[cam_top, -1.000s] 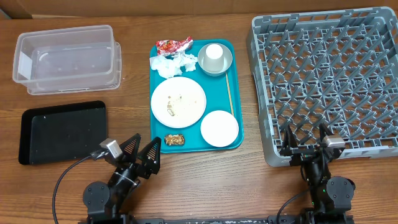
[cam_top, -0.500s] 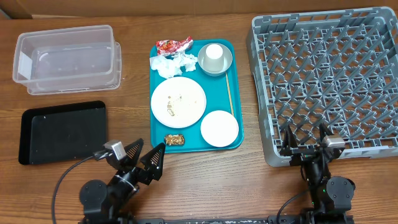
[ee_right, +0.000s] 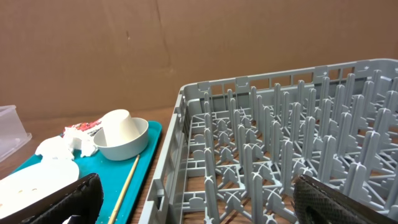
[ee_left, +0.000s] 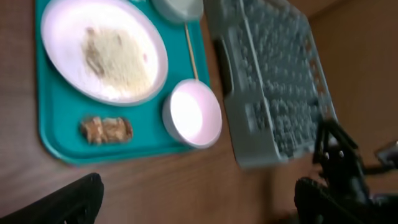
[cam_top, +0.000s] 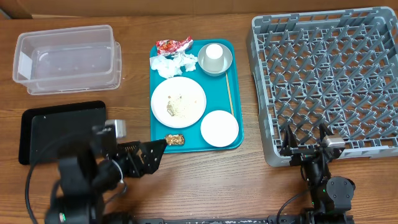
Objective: Sort waste into correct bins and load items into the dishwasher
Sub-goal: 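Move the left gripper toward the brown food piece on the teal tray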
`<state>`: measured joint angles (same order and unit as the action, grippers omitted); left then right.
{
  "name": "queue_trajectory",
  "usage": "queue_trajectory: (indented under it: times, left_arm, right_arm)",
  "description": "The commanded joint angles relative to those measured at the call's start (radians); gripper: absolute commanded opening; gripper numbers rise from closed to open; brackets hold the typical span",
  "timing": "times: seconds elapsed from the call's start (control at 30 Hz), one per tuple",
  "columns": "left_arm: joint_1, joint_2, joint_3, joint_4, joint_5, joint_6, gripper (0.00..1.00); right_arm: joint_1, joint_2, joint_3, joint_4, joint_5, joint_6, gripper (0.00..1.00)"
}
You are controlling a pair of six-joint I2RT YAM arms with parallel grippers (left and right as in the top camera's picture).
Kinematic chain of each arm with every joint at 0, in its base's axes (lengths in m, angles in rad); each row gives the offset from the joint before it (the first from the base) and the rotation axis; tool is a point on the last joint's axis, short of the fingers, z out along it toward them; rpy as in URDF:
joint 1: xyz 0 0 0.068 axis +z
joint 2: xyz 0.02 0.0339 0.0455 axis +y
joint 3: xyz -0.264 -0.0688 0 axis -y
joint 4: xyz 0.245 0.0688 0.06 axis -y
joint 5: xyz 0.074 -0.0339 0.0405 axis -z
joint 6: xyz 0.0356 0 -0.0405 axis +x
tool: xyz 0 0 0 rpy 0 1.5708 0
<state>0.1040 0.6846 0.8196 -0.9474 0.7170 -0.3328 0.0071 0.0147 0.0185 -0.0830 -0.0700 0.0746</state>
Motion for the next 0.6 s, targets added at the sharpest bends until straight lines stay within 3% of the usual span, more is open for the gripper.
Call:
queue_trajectory:
  times: [0.0,0.1,0.17,0.37,0.57]
  left_arm:
    - [-0.007,0.103,0.090,-0.046,0.147,0.066,1.00]
    - [-0.008,0.169,0.094,-0.034,0.246,0.072,1.00]
    - [-0.018,0.195,0.094,-0.048,0.205,0.073,1.00]
    - [-0.180,0.243,0.168,-0.207,-0.300,-0.054,1.00]
    - [-0.397,0.295,0.251,-0.240,-0.512,-0.183,1.00]
  right_arm:
    - [-0.003,-0.012,-0.011,0.003,0.010,-0.003,1.00]
    - [-0.003,-0.012,-0.010,0.003,0.010,-0.003,1.00]
    - [-0.003,-0.012,-0.011,0.003,0.009,-0.003,1.00]
    - [-0.003,-0.012,-0.011,0.003,0.010,-0.003,1.00]
    - [-0.003,-0.012,-0.011,0.003,0.009,-0.003,1.00]
